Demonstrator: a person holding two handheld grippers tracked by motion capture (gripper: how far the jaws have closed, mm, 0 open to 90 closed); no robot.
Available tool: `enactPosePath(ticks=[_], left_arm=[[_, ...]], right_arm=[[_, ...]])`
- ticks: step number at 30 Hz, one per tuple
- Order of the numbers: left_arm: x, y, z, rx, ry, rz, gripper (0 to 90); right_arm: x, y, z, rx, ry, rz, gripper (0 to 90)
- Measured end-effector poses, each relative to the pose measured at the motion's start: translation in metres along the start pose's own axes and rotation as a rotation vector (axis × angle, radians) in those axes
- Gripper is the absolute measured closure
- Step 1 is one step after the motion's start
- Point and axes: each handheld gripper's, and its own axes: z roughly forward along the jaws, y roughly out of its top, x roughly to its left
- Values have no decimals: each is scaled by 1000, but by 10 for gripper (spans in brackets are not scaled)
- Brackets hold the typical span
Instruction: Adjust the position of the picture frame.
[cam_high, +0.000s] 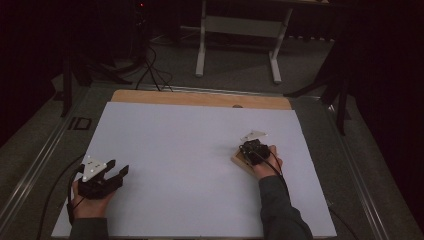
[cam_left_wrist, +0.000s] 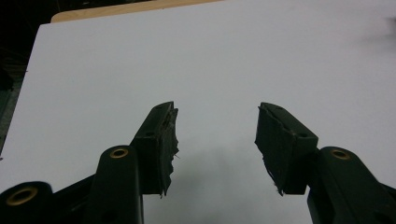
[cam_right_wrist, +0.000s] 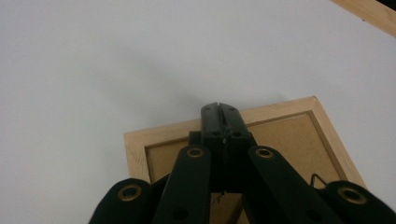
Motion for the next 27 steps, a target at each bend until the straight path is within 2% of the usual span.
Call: enactPosePath(ticks=[9, 15, 20, 27], left_arm=[[1, 0, -1, -9, 0, -5, 475], [1, 0, -1, -7, 1, -5, 474], [0, 0, -1, -5, 2, -2, 474], [1, 0, -1, -8, 3, -6, 474]], right_arm=[[-12, 5, 5, 21, -63, 36, 900], [-46, -6, -11, -13, -106, 150, 900], [-66, -17, -22, -20, -135, 197, 899], [-82, -35, -24, -9, -144, 249, 899]])
